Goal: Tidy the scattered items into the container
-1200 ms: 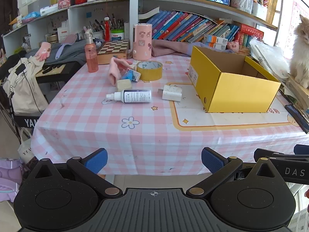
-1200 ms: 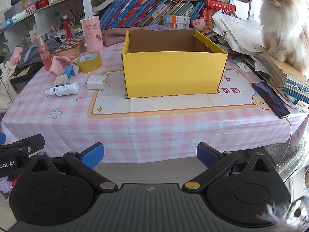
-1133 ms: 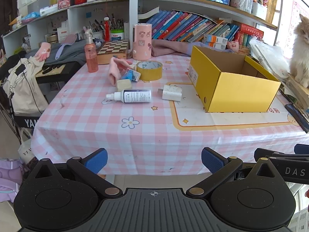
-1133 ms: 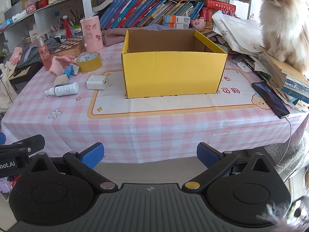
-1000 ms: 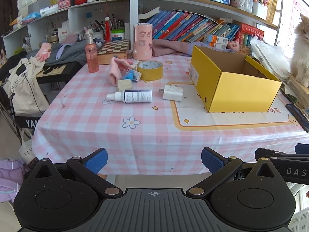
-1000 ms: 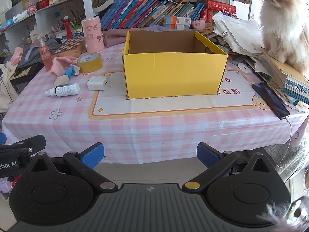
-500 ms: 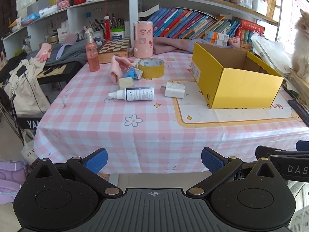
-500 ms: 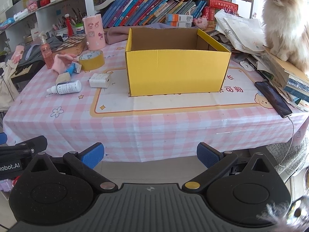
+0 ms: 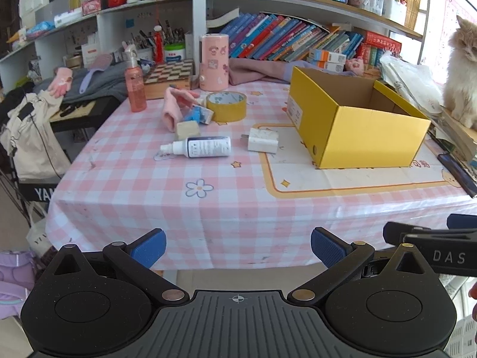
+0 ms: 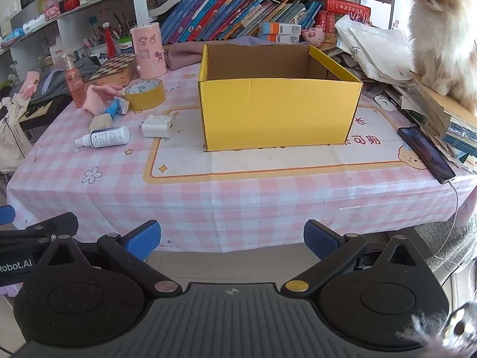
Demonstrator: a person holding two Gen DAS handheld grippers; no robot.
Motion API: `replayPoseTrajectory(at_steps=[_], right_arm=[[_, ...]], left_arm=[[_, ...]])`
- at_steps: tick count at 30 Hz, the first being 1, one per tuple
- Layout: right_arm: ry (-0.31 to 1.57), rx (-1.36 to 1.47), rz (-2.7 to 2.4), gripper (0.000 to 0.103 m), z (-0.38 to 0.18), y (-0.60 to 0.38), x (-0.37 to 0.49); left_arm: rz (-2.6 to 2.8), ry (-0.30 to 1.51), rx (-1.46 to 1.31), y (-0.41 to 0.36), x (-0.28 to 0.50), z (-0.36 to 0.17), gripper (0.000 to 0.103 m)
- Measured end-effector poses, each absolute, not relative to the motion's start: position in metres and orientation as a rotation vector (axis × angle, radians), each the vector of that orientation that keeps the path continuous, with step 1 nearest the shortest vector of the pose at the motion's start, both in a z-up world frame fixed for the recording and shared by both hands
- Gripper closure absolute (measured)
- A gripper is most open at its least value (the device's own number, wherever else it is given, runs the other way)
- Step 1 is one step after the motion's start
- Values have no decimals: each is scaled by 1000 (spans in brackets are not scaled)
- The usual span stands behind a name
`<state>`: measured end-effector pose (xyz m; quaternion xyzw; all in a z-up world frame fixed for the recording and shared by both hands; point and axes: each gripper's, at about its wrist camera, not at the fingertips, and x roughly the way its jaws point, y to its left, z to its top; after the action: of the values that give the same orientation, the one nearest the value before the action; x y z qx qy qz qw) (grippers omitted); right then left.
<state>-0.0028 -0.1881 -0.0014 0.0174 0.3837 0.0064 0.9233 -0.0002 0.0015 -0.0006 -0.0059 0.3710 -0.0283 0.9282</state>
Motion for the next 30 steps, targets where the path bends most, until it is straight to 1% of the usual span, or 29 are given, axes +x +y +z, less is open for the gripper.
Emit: replayPoseTrajectory(at_steps=[5, 18, 24, 30], right_arm=[[779, 58, 11, 0, 0, -192, -4], [736, 36, 26, 0, 5, -187, -5], [724, 3, 45, 5, 7, -181, -6], [726, -17, 34, 5, 7, -177, -8]], left_arm=[[-86, 773, -24, 2, -1, -2, 0], [-61, 721, -23, 8, -3, 4, 0], [-70, 702, 41, 1, -6, 6, 0], [-99, 690, 24, 3, -5, 6, 0]])
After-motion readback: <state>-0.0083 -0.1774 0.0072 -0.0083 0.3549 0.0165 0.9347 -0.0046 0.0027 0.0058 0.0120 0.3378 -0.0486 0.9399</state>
